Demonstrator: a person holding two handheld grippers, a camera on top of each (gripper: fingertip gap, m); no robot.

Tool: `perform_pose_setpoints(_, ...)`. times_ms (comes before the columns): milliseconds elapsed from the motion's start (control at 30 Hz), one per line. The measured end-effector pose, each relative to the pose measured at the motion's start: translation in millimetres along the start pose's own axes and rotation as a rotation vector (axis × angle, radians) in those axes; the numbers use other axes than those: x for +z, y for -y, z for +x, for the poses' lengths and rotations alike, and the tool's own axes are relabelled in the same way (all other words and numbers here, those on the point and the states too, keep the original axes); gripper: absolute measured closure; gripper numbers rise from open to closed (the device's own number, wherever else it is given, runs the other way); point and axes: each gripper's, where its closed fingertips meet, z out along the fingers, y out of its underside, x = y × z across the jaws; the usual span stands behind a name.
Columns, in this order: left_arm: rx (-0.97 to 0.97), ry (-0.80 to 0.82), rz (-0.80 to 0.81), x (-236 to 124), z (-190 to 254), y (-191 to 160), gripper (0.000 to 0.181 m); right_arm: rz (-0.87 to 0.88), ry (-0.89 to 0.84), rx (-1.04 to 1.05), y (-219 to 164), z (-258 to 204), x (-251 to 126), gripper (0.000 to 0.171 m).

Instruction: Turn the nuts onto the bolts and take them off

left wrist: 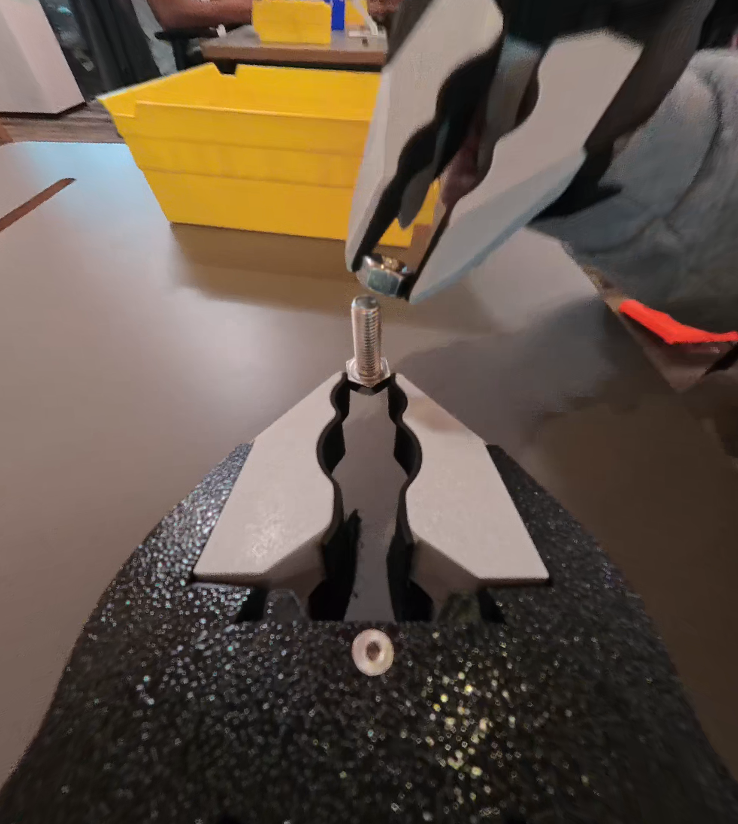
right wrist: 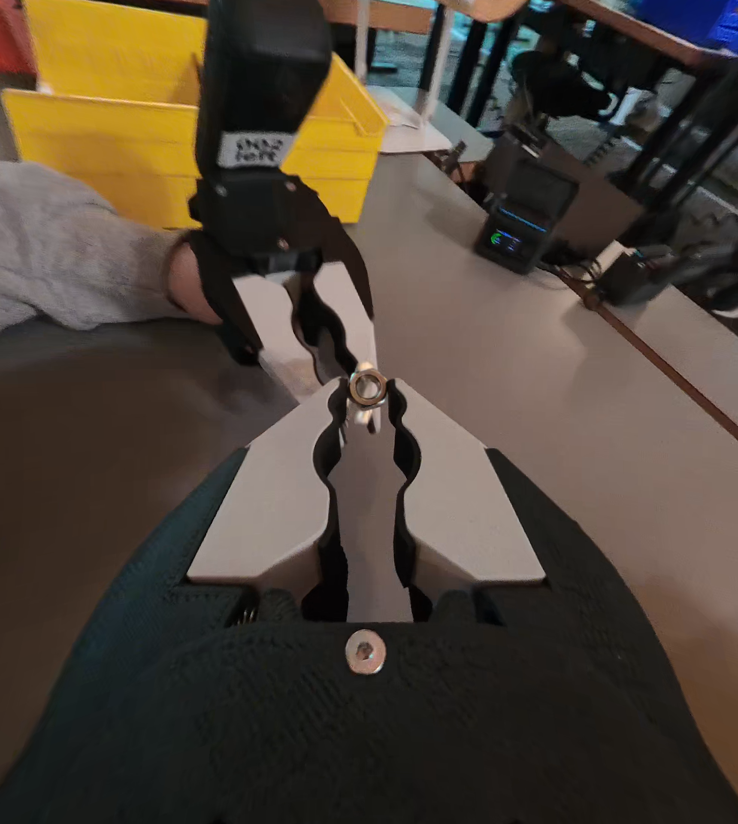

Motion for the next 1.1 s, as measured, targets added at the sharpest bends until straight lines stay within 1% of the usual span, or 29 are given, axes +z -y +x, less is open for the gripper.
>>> perform_pose_setpoints(67, 0.033, -0.005, -0.043, 4.1, 3.6, -5.6, 0.166, -0.035, 0.054, -0.019, 4.3, -5.2, 2.1, 0.154)
perform_pose_setpoints(167, 0.059, -0.012, -0.076, 7.5, 7.4, -10.0, 0.166, -0.149, 0.106, -0.056, -6.5, -9.6, 6.2, 0.154)
perform_pose_setpoints(233, 0.069, -0.013, -0.093, 8.8, 7.9, -12.6, 0.166, -0.192, 0.132, -0.063, -10.5, -12.6, 7.1, 0.154)
perform_pose_setpoints(400, 0.071, -0.019, -0.095, 8.8, 8.7, -13.0, 0.166, -0.241, 0.142, -0.056, -14.3, -9.6, 3.7, 0.154)
perform_pose_setpoints(533, 0.068, -0.029, -0.091, 8.6, 9.9, -12.5, 0.166, -0.237, 0.171, -0.027, -16.6, -12.2, 3.1, 0.154)
perform_pose_setpoints(700, 0.068, -0.027, -0.099, 9.2, 9.6, -13.8, 0.166, -0.217, 0.168, 0.003, -17.5, -11.9, 4.2, 0.154)
perform_pose_setpoints(867, 0.042, 0.000, -0.115, 9.5, 4.6, -16.3, 0.166, -0.194, 0.082, 0.074, -19.1, -6.6, 8.0, 0.154)
perform_pose_setpoints(1000, 0.018, 0.004, -0.121, 9.1, 2.6, -17.4, 0.166, -0.106, -0.014, 0.112, -18.4, -2.8, 11.3, 0.154)
perform_pose_setpoints(1100, 0.027, 0.004, -0.135, 10.4, 3.5, -19.4, 0.166, -0.056, -0.055, 0.129, -20.7, -2.7, 11.9, 0.154)
